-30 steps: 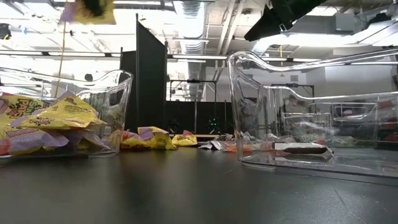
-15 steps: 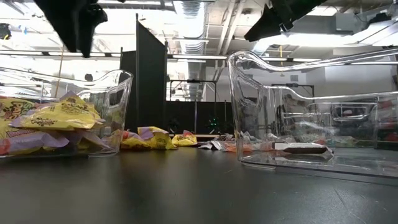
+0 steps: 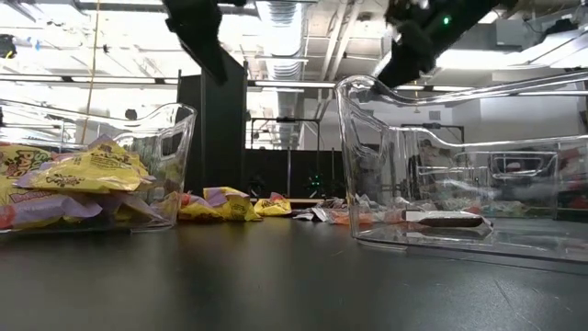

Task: Sort candy
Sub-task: Put the orange candy in the top right transparent container

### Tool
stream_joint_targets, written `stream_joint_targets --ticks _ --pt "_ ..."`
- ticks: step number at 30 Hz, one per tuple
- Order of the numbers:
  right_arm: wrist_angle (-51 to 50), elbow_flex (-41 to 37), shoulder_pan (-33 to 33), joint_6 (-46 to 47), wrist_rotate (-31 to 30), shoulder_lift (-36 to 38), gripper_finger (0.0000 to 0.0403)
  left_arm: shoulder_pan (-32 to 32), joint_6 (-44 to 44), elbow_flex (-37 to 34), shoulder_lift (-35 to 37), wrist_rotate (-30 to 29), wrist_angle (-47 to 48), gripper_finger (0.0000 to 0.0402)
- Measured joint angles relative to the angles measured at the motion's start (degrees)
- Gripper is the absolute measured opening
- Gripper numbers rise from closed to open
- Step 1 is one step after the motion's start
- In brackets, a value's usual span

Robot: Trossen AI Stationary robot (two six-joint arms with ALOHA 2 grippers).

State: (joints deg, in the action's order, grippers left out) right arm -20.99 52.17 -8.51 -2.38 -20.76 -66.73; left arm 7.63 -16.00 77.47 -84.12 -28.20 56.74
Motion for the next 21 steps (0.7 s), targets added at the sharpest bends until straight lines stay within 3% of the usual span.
stream_joint_targets --ticks 10,21 --pt "-3.1 6.0 -11.5 -9.4 19.1 -15.4 0.0285 -16.4 16.0 0.0 2.3 12.2 -8.4 0.0209" --pt "-14.4 24.1 -15.7 -14.2 24.1 -36.6 0.0285 -24.9 23.9 -2.9 8.8 21.8 -17.6 0.0197"
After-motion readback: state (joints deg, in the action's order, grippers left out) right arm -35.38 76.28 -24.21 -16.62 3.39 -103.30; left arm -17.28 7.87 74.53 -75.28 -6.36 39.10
